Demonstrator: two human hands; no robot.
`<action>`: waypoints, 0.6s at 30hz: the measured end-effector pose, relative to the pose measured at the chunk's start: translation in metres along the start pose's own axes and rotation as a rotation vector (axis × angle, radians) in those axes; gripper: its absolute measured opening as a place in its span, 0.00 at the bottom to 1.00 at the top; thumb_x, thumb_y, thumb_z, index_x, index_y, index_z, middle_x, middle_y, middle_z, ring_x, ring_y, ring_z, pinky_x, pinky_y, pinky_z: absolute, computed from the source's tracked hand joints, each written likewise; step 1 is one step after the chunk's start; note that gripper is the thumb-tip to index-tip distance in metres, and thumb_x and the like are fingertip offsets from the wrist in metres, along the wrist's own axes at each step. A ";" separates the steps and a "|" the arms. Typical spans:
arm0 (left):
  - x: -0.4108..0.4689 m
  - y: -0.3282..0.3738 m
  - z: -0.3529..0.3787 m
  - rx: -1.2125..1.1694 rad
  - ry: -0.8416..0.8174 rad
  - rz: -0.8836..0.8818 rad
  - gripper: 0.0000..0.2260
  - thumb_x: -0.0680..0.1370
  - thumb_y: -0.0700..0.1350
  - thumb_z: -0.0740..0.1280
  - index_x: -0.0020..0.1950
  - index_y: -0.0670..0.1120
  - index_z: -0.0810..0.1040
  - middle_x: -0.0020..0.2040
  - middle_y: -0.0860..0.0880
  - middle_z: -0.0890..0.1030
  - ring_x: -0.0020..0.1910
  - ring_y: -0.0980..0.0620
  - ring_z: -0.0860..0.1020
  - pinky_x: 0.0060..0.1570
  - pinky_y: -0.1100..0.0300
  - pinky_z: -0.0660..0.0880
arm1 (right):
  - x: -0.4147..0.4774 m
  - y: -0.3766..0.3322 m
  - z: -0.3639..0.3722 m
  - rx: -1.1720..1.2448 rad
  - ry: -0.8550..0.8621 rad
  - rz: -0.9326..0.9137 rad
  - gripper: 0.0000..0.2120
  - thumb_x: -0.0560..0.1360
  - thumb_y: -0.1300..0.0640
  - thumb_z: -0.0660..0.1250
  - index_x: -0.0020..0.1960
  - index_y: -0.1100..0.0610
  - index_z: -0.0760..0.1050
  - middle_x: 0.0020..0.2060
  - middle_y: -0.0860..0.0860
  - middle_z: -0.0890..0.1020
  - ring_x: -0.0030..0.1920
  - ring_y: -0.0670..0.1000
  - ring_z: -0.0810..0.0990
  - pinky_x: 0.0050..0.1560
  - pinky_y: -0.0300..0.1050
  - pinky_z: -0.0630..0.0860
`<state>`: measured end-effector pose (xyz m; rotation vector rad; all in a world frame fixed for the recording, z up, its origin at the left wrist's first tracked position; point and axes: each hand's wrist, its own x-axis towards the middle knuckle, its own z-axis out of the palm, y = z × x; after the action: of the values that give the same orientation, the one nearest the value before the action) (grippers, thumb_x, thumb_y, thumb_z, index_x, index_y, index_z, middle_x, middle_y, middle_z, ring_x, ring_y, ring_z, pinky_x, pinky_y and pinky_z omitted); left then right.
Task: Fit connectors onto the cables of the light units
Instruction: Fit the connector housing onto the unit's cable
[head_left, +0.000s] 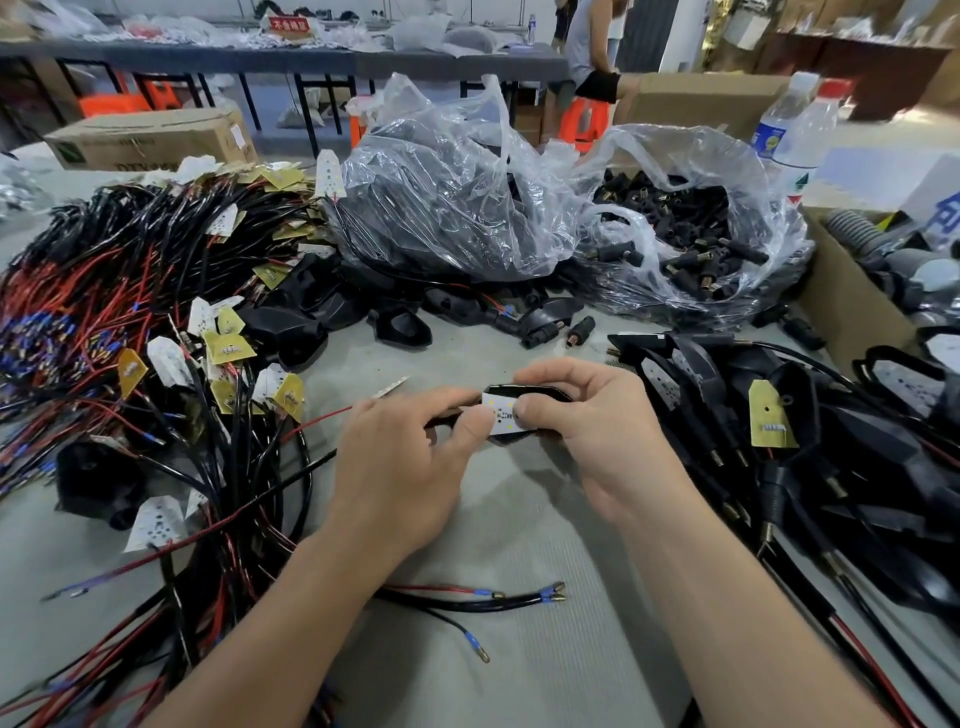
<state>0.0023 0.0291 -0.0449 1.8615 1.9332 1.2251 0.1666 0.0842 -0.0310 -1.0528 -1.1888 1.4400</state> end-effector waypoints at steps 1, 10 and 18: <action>0.000 0.000 0.000 -0.036 -0.013 -0.029 0.16 0.76 0.62 0.63 0.55 0.59 0.85 0.42 0.61 0.85 0.43 0.60 0.79 0.49 0.56 0.73 | 0.000 0.001 0.000 -0.032 0.002 -0.009 0.13 0.69 0.74 0.73 0.44 0.57 0.85 0.36 0.56 0.86 0.35 0.53 0.82 0.38 0.44 0.77; 0.007 -0.009 0.000 -0.395 -0.177 -0.311 0.06 0.67 0.54 0.80 0.40 0.59 0.86 0.34 0.54 0.86 0.29 0.60 0.77 0.31 0.66 0.70 | -0.004 0.001 0.009 -0.165 -0.070 -0.087 0.06 0.74 0.62 0.74 0.45 0.52 0.87 0.33 0.57 0.82 0.33 0.49 0.77 0.33 0.41 0.74; 0.004 -0.004 0.001 -0.418 -0.193 -0.264 0.17 0.67 0.66 0.72 0.40 0.53 0.84 0.33 0.50 0.85 0.31 0.55 0.78 0.37 0.53 0.73 | -0.004 0.004 0.010 -0.294 -0.014 -0.192 0.03 0.73 0.54 0.72 0.42 0.49 0.85 0.30 0.55 0.83 0.26 0.52 0.77 0.28 0.50 0.76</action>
<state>-0.0009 0.0338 -0.0469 1.4088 1.6065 1.2015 0.1565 0.0787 -0.0335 -1.0922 -1.5015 1.1489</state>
